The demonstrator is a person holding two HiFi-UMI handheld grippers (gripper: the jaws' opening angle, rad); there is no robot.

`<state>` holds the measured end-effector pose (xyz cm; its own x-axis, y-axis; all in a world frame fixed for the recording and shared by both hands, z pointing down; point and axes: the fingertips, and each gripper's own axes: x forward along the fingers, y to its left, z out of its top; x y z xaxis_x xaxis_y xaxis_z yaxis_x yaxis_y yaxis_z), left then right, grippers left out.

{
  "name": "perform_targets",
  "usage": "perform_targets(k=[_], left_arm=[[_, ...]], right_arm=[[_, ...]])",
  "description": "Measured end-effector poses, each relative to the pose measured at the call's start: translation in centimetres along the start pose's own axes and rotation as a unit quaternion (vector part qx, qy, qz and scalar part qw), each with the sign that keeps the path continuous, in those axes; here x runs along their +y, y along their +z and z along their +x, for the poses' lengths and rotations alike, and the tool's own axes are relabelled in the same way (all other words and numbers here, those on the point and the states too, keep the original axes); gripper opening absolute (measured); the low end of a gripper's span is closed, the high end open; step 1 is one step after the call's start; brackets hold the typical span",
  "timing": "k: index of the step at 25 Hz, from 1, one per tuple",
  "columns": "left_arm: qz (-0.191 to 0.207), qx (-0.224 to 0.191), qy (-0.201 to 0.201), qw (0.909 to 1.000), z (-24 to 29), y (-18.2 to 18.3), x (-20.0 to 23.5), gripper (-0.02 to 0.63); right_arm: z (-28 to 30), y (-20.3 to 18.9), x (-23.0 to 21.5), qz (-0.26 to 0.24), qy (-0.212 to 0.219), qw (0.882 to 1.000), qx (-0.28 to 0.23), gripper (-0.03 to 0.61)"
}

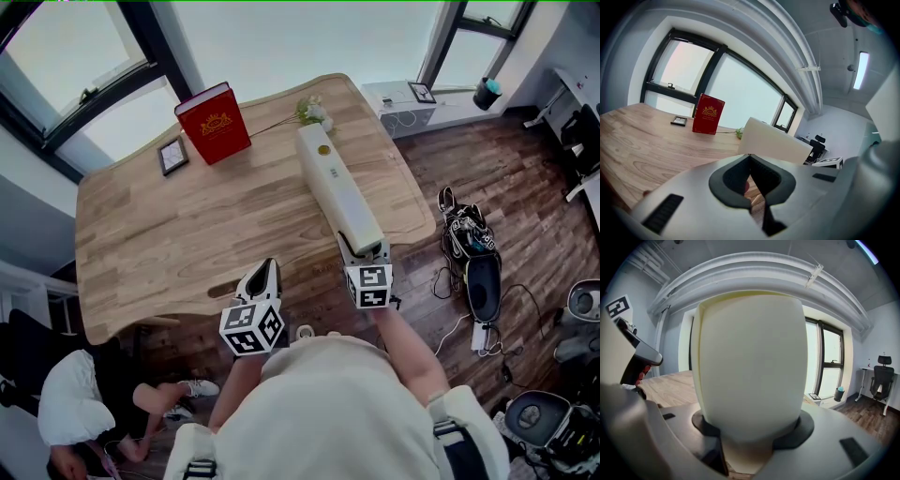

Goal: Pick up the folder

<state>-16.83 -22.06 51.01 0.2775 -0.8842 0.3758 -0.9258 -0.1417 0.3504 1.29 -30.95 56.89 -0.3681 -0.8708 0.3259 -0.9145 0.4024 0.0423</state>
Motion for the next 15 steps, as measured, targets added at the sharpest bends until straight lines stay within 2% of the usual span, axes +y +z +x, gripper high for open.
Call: perform_targets(k=[15], left_arm=[[0.005,0.001,-0.007,1.0000,-0.7,-0.1,-0.6,0.021]], right_arm=[[-2.6,0.3,0.0,0.007,-0.006,1.000,0.003,0.284]])
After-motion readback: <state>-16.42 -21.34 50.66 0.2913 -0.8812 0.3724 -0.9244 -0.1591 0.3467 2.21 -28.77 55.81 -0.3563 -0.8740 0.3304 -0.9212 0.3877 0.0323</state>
